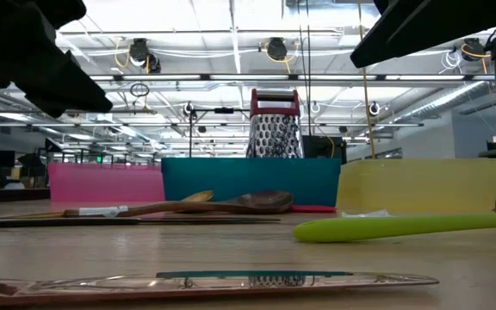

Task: Pick & Place Kitchen Items
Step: Put the gold table knife into the yellow bin

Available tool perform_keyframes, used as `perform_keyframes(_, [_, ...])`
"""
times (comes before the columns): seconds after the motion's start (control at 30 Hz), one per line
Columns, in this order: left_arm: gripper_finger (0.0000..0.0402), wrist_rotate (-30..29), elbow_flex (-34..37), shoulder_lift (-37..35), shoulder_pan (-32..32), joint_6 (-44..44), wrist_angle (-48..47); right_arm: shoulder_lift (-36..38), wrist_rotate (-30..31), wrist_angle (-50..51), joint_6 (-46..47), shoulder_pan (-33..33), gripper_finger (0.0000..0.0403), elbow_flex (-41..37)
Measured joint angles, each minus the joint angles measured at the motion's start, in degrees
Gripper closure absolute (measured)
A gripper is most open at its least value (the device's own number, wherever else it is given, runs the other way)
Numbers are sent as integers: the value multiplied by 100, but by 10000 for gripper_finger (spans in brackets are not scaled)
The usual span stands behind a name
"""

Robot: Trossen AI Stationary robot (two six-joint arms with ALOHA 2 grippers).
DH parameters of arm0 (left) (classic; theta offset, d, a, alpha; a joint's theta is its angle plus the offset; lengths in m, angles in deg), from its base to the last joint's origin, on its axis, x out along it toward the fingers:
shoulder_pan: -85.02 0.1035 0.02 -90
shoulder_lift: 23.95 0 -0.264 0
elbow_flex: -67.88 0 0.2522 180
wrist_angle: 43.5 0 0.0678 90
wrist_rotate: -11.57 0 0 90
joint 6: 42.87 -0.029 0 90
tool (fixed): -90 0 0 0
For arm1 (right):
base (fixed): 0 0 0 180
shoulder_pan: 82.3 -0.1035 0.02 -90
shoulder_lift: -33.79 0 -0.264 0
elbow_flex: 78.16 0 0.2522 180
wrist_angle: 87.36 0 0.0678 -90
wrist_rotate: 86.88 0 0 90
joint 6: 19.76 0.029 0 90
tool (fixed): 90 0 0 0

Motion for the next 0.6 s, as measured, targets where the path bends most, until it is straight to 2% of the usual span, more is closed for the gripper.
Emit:
perform_keyframes(0.23, [293, 195, 0, 0, 119, 47, 25, 0, -26, 7, -37, 0, 206, 0])
perform_keyframes(0.4, [293, 195, 0, 0, 193, 57, 23, 80, -1194, 293, -228, 2, 206, -2])
perform_keyframes(0.6, [293, 195, 0, 0, 252, 75, 25, 591, -1750, 1154, -118, -52, 206, -2])
